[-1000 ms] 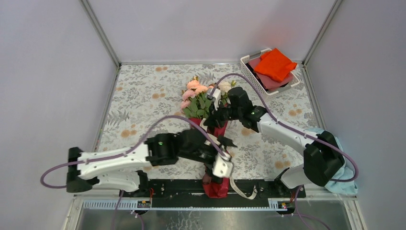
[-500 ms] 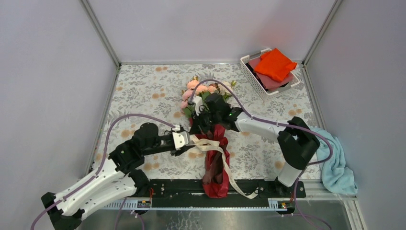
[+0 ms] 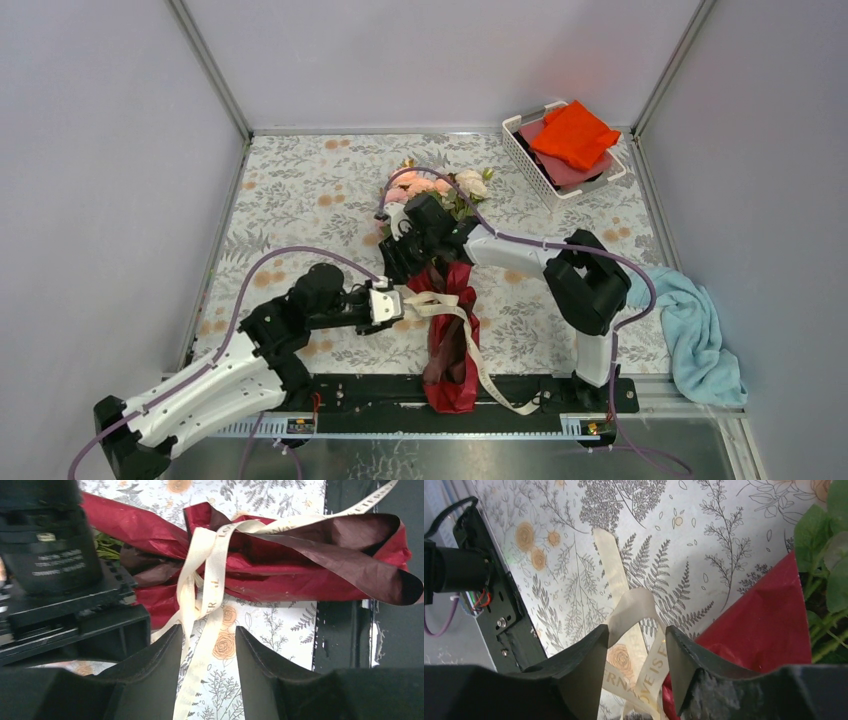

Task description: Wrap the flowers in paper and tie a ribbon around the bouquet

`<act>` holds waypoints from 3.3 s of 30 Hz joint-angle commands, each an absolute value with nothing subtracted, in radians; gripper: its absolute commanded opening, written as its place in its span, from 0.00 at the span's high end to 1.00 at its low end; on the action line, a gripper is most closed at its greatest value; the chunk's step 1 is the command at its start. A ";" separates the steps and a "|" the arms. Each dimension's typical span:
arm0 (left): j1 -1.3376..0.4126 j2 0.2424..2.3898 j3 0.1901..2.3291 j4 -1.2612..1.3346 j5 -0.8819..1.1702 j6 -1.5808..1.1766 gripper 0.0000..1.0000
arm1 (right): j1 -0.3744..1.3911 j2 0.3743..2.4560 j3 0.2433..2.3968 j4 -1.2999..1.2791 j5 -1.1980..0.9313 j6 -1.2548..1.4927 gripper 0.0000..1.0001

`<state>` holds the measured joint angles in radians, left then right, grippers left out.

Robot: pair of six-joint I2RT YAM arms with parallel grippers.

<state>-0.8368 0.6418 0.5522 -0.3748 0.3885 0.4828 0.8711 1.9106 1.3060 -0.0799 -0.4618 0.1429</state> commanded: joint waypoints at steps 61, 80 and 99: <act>-0.898 1.190 0.435 0.222 0.390 0.606 0.79 | 0.747 1.667 1.196 -0.516 -0.600 -0.009 0.82; -0.910 1.232 0.444 0.297 0.330 0.524 1.00 | 0.657 1.600 1.198 -0.484 -0.534 0.064 0.62; -0.915 1.232 0.473 0.210 0.357 0.646 0.59 | 0.670 1.756 1.189 -0.488 -0.712 -0.016 0.85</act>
